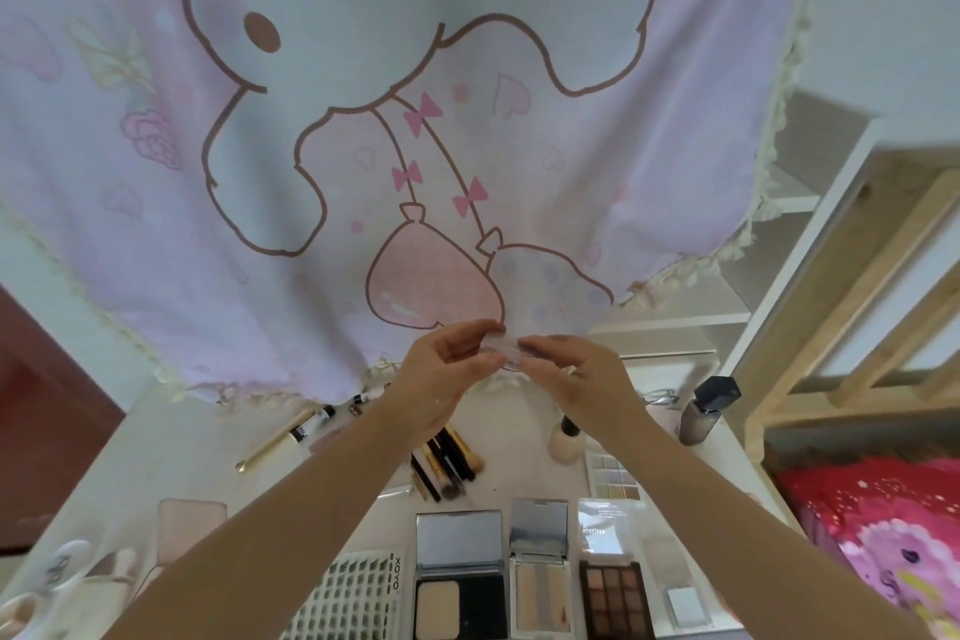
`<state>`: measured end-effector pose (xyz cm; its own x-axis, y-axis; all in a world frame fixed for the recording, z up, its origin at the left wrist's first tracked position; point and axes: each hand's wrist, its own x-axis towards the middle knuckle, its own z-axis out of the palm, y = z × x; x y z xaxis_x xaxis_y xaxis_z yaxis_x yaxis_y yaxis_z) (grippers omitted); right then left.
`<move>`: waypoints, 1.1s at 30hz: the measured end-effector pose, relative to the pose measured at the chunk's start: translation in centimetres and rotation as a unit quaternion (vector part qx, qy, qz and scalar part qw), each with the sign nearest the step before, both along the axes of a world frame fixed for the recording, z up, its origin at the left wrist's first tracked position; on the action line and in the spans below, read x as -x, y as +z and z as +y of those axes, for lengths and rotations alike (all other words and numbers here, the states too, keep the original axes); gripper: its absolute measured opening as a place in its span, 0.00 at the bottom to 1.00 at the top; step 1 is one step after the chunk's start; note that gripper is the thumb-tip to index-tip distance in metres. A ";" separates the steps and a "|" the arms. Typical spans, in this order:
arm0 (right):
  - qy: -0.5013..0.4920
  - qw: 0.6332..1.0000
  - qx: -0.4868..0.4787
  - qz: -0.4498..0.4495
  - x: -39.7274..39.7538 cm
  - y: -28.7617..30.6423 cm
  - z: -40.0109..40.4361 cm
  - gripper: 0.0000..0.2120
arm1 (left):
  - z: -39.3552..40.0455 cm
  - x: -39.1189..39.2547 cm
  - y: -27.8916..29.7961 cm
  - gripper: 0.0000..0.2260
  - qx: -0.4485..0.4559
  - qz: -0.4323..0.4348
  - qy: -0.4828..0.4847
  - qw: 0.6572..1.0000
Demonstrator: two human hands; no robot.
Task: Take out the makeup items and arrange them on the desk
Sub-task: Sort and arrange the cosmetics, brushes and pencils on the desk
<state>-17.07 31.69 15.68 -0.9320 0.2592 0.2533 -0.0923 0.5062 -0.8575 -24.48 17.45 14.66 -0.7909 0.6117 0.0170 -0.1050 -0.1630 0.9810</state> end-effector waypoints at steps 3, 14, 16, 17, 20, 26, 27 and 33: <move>0.011 0.999 0.046 -0.002 -0.2 0.0 0.0 0.16 | 0.1 -0.2 -0.5 0.14 -0.007 -0.005 -0.006 1.000; 0.003 0.969 0.182 -0.166 0.7 0.6 2.9 0.16 | -0.4 0.2 -2.5 0.20 0.006 -0.082 -0.067 0.994; 0.009 0.971 0.155 -0.180 1.3 0.3 3.4 0.17 | -1.0 0.4 -3.2 0.19 0.026 -0.085 -0.060 0.994; 0.007 0.973 0.140 -0.184 1.6 0.1 3.6 0.17 | -1.2 0.5 -3.6 0.19 0.033 -0.083 -0.049 0.995; -0.010 0.979 0.088 -0.183 2.6 -0.7 4.4 0.10 | -1.9 1.0 -5.2 0.19 0.053 -0.074 -0.003 0.996; 0.045 0.950 -0.227 -0.211 6.0 -3.9 4.4 0.10 | -1.8 1.2 -9.2 0.23 0.255 0.058 0.008 0.965; 0.056 0.934 -0.280 -0.214 6.6 -4.8 4.2 0.11 | -1.4 1.3 -10.0 0.25 0.293 0.082 0.002 0.953; 0.091 0.810 -0.525 -0.245 8.8 -9.6 3.6 0.10 | 1.6 1.7 -15.0 0.25 0.436 0.103 -0.033 0.894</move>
<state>-25.84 35.34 6.12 -0.9858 -0.0124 -0.1673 -0.0261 0.9965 0.0797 -26.13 19.07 -0.31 -0.7873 0.5092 -0.3476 0.1111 0.6718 0.7324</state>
